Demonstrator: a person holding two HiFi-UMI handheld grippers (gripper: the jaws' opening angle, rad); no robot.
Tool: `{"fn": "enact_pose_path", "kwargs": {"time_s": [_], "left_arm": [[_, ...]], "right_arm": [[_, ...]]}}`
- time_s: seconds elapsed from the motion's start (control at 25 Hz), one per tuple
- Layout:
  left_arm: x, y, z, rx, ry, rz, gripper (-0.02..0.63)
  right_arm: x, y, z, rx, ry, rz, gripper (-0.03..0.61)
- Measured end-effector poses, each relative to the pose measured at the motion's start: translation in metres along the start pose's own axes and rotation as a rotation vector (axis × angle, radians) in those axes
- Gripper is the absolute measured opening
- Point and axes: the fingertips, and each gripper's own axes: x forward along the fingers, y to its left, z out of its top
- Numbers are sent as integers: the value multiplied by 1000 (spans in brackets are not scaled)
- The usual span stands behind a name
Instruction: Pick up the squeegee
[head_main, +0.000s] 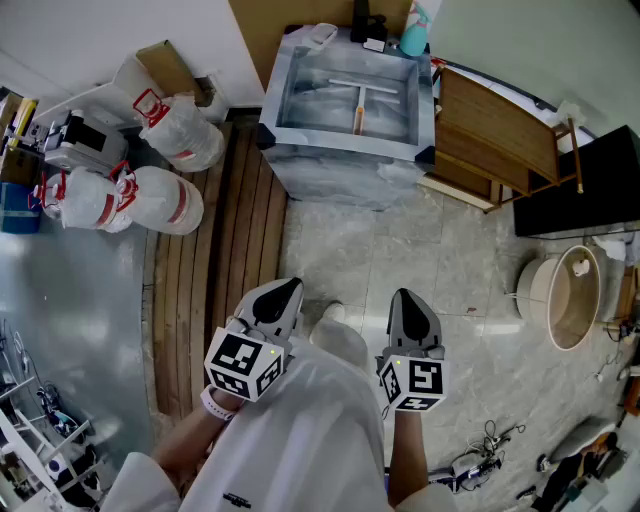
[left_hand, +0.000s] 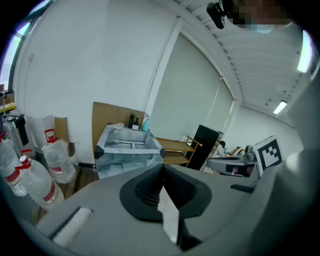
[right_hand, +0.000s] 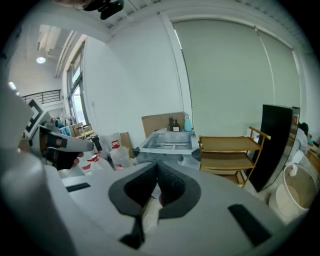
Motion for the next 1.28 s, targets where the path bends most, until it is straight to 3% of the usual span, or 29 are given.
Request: {"fn": "enact_pose_path", "kwargs": {"time_s": [0.36,0.96,1.28], "left_arm": [[-32,-6,3,35,-45,-29,3],[-80,107,9,-50,-96,-22,3],[-64,138,15,-67,-80,-51,3]], "right_arm": [[-19,40,11,-35,-38,30,6],[30,124,28,-15,-52,-24,6],[56,129,45,-42,-51,-61,6]]}}
